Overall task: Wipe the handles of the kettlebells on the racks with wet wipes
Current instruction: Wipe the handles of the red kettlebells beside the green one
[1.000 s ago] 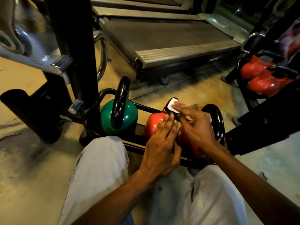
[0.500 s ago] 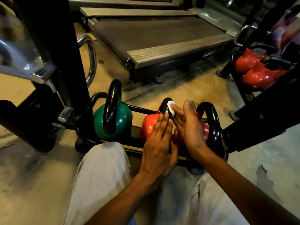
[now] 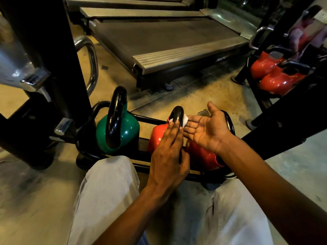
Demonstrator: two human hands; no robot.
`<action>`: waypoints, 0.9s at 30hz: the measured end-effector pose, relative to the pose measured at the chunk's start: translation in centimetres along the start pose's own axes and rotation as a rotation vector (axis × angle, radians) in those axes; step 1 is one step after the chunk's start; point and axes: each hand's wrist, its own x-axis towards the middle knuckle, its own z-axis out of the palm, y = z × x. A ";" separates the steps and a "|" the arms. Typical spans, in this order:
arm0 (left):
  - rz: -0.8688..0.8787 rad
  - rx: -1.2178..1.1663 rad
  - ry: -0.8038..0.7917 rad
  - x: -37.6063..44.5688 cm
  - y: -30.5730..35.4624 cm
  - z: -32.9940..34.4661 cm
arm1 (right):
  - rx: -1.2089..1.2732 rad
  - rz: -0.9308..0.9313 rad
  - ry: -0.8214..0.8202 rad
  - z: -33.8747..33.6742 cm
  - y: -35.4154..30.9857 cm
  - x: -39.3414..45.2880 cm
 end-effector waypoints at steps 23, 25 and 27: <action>0.003 0.009 0.033 -0.2 -0.2 0.8 | 0.130 0.119 0.152 3.6 -2.8 2.6; -0.001 0.007 0.031 -0.1 -0.2 0.7 | 0.097 0.121 0.146 3.7 -3.2 2.6; 0.002 0.008 0.029 -0.1 -0.2 0.7 | -0.034 0.093 0.172 3.8 -2.6 3.3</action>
